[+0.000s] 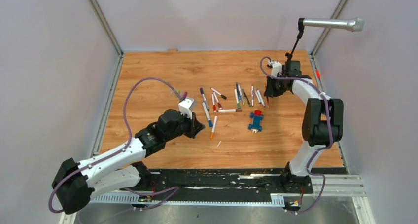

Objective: Open the pen caps
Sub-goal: Place the pen at the center of the board.

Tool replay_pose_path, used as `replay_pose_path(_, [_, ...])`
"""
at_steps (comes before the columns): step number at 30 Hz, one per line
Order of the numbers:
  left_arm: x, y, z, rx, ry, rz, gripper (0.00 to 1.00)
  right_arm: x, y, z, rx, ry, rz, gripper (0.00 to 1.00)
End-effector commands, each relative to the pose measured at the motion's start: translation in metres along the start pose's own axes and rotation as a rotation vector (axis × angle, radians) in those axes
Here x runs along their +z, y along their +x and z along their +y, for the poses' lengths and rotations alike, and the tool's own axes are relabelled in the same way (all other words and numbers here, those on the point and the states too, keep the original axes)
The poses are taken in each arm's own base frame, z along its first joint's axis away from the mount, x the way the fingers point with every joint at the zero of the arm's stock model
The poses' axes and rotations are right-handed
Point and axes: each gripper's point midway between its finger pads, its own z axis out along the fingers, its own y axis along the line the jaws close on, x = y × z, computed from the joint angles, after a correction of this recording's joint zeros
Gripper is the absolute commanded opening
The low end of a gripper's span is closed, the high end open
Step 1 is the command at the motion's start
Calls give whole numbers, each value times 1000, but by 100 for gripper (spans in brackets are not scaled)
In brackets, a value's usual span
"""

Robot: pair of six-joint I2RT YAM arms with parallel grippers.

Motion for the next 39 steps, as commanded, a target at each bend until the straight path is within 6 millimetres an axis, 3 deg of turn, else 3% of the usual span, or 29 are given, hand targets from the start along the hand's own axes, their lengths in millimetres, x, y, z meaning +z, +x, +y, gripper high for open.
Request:
replay_pose_path(1, [-7,-1,14,38,-56,-29,0,3,-6,-27,-50,69,72,8])
replay_pose_path(12, [-14,-5,26,53,-106,-62,0,32,8,-24,16,-38,158,17])
replay_pose_path(19, [-12,-11,22,35,-92,-68,0,29,3,-25,28,-26,149,26])
replay_pose_path(25, [-6,-21,19,7,-83,-65,0,-4,-14,-4,2,-40,46,35])
replay_pose_path(30, [7,-29,30,-47,-117,-24,0,-51,-22,44,-60,-170,-105,41])
replay_pose_path(34, [25,-25,61,-92,-252,73,0,-89,-24,82,-138,-251,-256,45])
replay_pose_path(39, [39,-19,112,-122,-488,225,0,-113,-20,101,-194,-263,-379,58])
